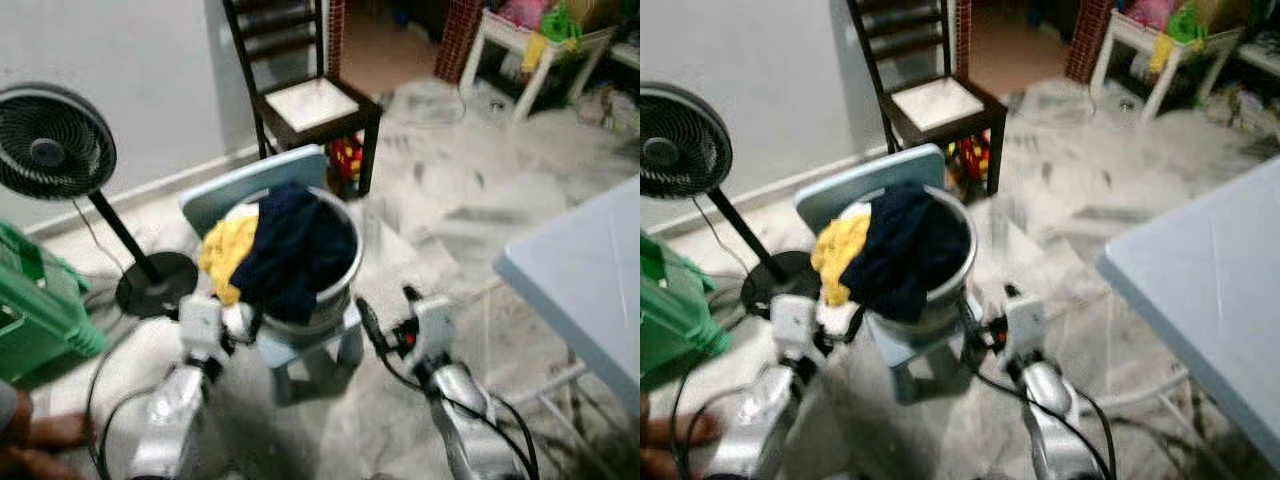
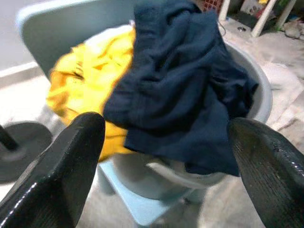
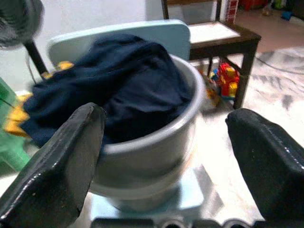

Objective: Hang hanger

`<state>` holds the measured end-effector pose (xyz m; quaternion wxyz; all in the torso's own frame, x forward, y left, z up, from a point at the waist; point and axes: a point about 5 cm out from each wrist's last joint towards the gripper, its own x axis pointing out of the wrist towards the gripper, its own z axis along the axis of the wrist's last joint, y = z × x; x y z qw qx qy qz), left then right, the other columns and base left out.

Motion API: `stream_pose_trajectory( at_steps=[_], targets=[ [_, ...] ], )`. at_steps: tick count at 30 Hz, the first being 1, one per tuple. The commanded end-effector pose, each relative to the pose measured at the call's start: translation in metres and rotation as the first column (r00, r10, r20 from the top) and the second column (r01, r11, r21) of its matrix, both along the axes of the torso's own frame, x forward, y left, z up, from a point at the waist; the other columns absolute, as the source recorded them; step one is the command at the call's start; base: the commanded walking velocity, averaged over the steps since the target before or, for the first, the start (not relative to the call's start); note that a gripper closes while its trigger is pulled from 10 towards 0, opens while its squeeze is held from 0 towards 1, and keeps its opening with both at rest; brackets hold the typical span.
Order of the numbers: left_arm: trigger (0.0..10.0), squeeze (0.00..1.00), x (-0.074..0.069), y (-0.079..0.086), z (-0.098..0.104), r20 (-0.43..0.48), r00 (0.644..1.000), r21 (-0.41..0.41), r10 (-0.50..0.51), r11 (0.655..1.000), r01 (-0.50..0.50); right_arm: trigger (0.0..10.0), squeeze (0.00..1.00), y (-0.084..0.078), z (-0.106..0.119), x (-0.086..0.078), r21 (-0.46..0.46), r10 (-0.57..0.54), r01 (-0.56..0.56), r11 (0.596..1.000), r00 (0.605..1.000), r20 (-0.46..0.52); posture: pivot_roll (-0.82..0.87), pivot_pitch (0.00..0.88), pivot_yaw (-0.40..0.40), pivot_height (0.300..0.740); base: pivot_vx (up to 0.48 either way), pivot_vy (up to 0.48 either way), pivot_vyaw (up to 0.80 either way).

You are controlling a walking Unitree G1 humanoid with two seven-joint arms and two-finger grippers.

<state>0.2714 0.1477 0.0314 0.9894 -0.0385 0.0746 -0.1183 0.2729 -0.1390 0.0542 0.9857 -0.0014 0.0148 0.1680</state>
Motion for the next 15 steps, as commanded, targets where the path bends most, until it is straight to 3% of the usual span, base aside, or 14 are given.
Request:
stream_pose_trajectory(
  at_steps=[1,11,15],
  targets=[
    [10.0,0.00,0.001,0.007,-0.002,0.000,1.000,0.020,0.002,1.000,-0.002,10.0,0.00,0.005,0.004,0.002,0.011,0.008,-0.008,1.000,1.000,0.015,0.06,0.185,-0.010,0.740,0.379,0.000,0.00],
    [10.0,0.00,-0.002,0.012,-0.018,-0.048,0.999,0.031,0.007,0.999,-0.005,10.0,0.00,0.005,0.003,-0.001,0.015,0.003,-0.004,1.000,1.000,0.009,0.06,0.196,-0.010,0.740,0.373,0.000,0.00],
    [10.0,0.00,-0.002,0.015,-0.020,-0.057,0.997,0.013,0.060,0.998,-0.060,10.0,0.00,0.004,0.003,-0.003,0.013,0.008,-0.008,1.000,1.000,0.005,0.05,0.202,-0.021,0.740,0.068,0.000,0.00]
  ],
)
